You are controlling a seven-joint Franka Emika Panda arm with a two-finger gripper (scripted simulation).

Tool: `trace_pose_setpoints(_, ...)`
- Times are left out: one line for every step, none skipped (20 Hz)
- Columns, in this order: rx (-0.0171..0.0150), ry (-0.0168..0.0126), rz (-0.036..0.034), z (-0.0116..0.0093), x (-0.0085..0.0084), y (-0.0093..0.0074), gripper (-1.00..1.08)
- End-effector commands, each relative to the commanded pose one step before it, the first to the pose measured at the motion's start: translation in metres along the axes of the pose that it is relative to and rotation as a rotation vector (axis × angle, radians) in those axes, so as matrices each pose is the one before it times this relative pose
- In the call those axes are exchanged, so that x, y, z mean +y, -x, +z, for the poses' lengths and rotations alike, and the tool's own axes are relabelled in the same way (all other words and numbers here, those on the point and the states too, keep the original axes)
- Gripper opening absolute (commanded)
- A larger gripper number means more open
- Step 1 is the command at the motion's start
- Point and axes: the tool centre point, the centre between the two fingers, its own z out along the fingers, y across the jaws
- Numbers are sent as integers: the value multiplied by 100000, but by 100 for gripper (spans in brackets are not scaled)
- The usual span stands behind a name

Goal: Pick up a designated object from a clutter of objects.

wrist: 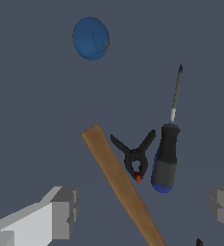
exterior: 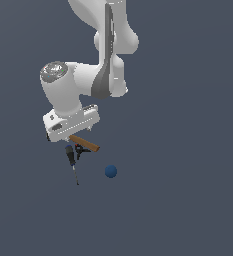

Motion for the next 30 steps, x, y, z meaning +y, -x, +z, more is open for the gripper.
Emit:
trace_pose_setpoints(211, 128, -4510, 1126, 786, 1133, 100)
trace_pose_setpoints(91, 32, -1750, 442, 268, 467, 100)
trace_pose_setpoints(97, 31, -1751, 440, 250, 474, 100)
trace_pose_setpoints(103, 30, -1752, 437, 231, 481, 100)
trace_pose_setpoints(109, 30, -1753, 435, 213, 487, 100)
trace_pose_setpoints(116, 31, -1754, 433, 194, 492, 100)
trace_pose_setpoints(123, 32, -1755, 430, 175, 497, 100)
trace_pose_setpoints(130, 33, -1757, 427, 155, 500, 100)
trace_pose_setpoints(137, 35, -1755, 425, 137, 504, 100)
trace_pose_setpoints(144, 37, -1757, 422, 117, 506, 100)
trace_pose_setpoints(149, 39, -1741, 415, 97, 502, 100)
trace_pose_setpoints(149, 41, -1660, 393, 76, 481, 100)
trace_pose_setpoints(146, 41, -1570, 369, 56, 455, 100)
trace_pose_setpoints(143, 42, -1482, 345, 39, 429, 100)
trace_pose_setpoints(139, 43, -1391, 322, 24, 402, 100)
trace_pose_setpoints(134, 43, -1301, 300, 12, 376, 100)
trace_pose_setpoints(128, 42, -1212, 277, 2, 348, 100)
trace_pose_setpoints(121, 42, -1119, 255, -6, 323, 100)
trace_pose_setpoints(114, 41, -1033, 233, -13, 294, 100)
trace_pose_setpoints(106, 39, -943, 212, -17, 268, 100)
trace_pose_setpoints(97, 37, -851, 191, -20, 242, 100)
trace_pose_setpoints(88, 34, -763, 170, -22, 215, 100)
trace_pose_setpoints(79, 31, -671, 149, -22, 190, 100)
trace_pose_setpoints(69, 28, -585, 129, -21, 162, 100)
trace_pose_setpoints(58, 24, -489, 109, -19, 140, 100)
trace_pose_setpoints(49, 21, -405, 89, -17, 112, 100)
trace_pose_setpoints(38, 16, -314, 69, -14, 87, 100)
trace_pose_setpoints(26, 11, -216, 49, -10, 66, 100)
trace_pose_setpoints(17, 7, -137, 29, -6, 36, 100)
trace_pose_setpoints(0, 0, 0, 11, 0, 36, 100)
